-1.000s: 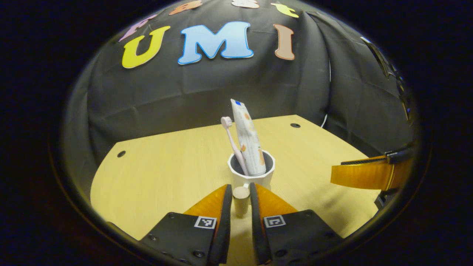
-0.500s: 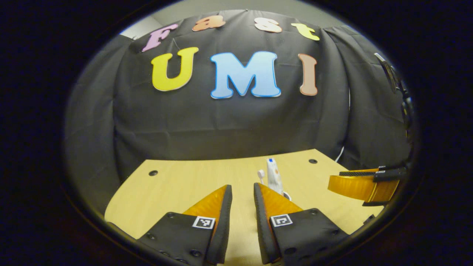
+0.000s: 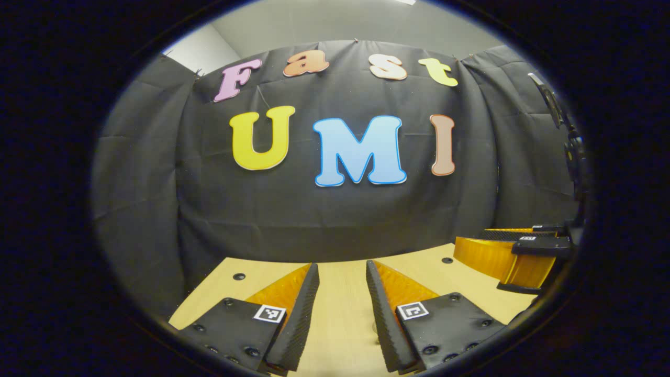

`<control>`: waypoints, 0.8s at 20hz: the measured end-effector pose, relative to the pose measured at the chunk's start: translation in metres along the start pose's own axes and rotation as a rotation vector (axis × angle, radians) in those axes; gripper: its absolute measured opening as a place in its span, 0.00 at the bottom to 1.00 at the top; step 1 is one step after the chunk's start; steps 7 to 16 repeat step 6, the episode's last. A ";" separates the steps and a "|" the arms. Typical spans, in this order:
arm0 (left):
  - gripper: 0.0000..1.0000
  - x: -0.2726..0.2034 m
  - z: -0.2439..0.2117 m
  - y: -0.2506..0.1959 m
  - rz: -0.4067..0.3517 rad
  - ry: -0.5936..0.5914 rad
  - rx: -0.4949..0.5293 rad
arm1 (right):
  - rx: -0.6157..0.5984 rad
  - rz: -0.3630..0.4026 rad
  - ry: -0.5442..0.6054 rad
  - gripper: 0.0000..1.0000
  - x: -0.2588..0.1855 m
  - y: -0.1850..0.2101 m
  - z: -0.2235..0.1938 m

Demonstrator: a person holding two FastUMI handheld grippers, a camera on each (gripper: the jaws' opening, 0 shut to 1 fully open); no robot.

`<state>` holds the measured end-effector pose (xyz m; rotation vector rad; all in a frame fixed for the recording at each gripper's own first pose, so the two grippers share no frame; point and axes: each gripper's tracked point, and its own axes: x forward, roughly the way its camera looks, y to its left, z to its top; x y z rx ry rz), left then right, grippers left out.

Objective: Put the toothbrush and toothpaste on the desktop into the cup, then pick up the cup and place it on the coaster on the desktop.

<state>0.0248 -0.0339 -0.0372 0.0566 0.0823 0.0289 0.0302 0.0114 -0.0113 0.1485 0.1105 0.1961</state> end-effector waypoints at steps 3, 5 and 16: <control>0.94 -0.012 0.025 0.004 -0.011 -0.064 0.009 | -0.012 -0.002 -0.039 0.81 -0.007 0.011 0.014; 1.00 -0.020 0.036 0.007 -0.011 -0.088 0.015 | -0.016 -0.007 -0.062 0.81 -0.011 0.016 0.021; 1.00 -0.021 0.038 0.009 -0.012 -0.091 0.020 | -0.017 -0.010 -0.072 0.81 -0.013 0.019 0.024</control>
